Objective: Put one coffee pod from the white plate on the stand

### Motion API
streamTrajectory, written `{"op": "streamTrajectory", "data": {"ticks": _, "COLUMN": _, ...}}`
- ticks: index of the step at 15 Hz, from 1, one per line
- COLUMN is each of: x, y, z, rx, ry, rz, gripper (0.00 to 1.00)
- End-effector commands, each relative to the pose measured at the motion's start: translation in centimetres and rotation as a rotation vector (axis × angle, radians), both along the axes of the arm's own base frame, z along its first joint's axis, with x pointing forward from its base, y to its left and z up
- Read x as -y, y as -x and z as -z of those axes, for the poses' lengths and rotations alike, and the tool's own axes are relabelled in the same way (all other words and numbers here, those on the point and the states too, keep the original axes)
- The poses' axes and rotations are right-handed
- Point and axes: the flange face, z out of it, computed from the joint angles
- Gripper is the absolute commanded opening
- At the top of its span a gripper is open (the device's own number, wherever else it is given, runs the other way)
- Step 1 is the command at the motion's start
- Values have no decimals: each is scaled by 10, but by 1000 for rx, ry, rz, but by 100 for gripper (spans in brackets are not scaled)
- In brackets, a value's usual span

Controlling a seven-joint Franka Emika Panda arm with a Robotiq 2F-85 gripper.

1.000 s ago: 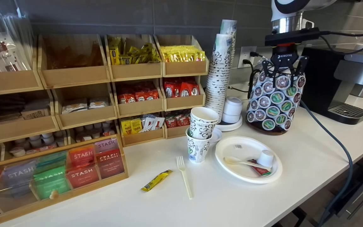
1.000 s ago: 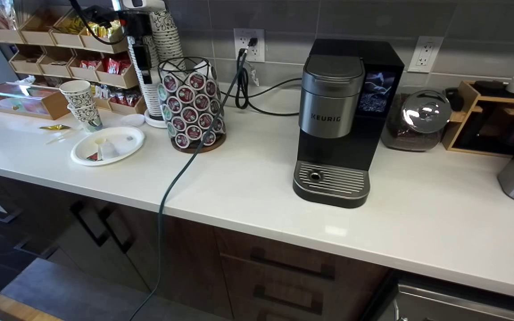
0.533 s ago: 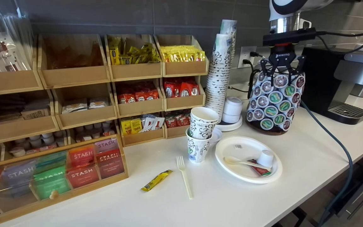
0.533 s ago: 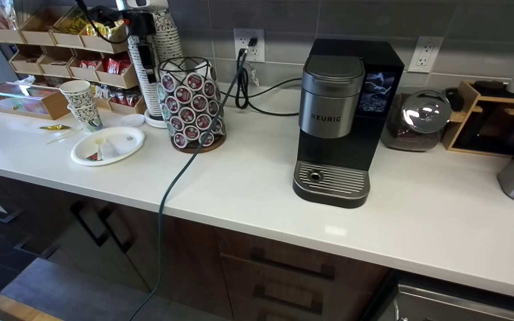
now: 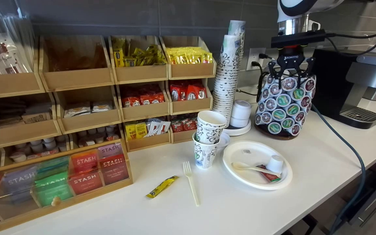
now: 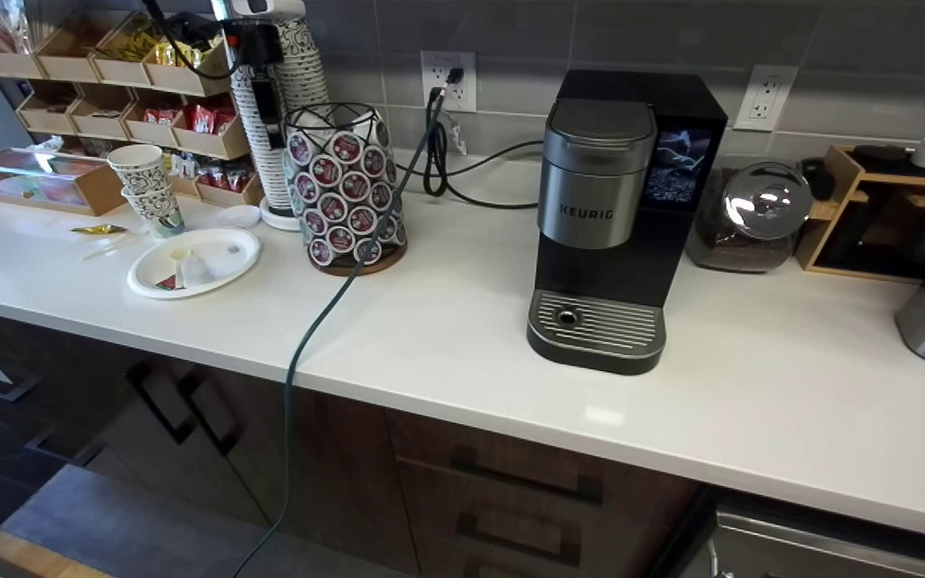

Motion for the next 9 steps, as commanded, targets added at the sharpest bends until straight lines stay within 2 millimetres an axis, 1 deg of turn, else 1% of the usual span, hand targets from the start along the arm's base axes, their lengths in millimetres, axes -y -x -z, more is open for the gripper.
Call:
{"op": "streamTrajectory", "data": {"ticks": 1, "x": 5, "y": -6, "z": 4, "rx": -7, "ry": 10, "rz": -10, "gripper": 93}}
{"op": "streamTrajectory", "data": {"ticks": 2, "x": 6, "y": -6, "z": 5, "rx": -7, "ry": 10, "rz": -10, "gripper": 99}}
{"op": "streamTrajectory", "data": {"ticks": 6, "x": 5, "y": -5, "z": 2, "rx": -8, "ry": 1, "rz": -15, "gripper": 100}}
{"op": "streamTrajectory", "data": {"ticks": 9, "x": 2, "y": 4, "z": -4, "rx": -10, "ry": -6, "rz": -30, "gripper": 100}}
